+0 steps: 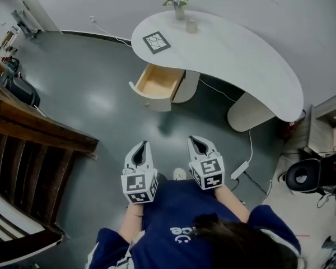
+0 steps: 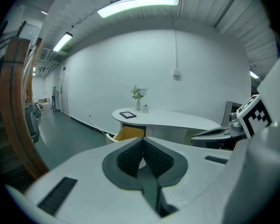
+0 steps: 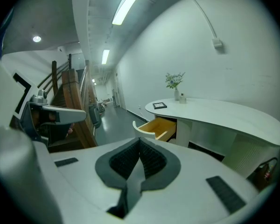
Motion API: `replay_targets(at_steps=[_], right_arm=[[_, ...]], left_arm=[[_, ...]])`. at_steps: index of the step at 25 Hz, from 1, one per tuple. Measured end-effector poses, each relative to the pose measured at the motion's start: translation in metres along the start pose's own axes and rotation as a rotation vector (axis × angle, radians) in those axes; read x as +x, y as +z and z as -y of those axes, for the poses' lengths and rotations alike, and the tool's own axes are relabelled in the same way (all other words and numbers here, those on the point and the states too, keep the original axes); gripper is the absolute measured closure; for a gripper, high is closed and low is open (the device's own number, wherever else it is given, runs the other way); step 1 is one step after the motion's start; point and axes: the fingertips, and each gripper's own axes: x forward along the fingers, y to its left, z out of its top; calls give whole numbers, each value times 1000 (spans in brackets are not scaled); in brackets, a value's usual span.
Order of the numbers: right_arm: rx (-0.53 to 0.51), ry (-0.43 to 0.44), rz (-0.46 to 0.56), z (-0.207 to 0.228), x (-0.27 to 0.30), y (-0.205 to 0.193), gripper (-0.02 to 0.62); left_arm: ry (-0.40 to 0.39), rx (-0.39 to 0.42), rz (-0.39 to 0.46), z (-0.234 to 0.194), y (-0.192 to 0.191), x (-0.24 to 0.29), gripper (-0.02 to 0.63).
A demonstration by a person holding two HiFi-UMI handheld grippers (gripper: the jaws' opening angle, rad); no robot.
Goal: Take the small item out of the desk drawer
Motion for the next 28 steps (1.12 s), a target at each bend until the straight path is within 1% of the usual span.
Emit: replay_targets(at_steps=[7, 11, 20, 28], right_arm=[[5, -5, -20, 4, 9, -1, 588], [18, -29, -22, 7, 17, 0, 588], [44, -86, -61, 21, 59, 14, 586], [68, -117, -71, 28, 125, 41, 588]], left_arm=[[-14, -16, -17, 2, -5, 10, 603], [-32, -8, -31, -5, -7, 24, 603], [-119, -3, -53, -29, 12, 85, 603], [-184, 8, -91, -68, 27, 141, 603]])
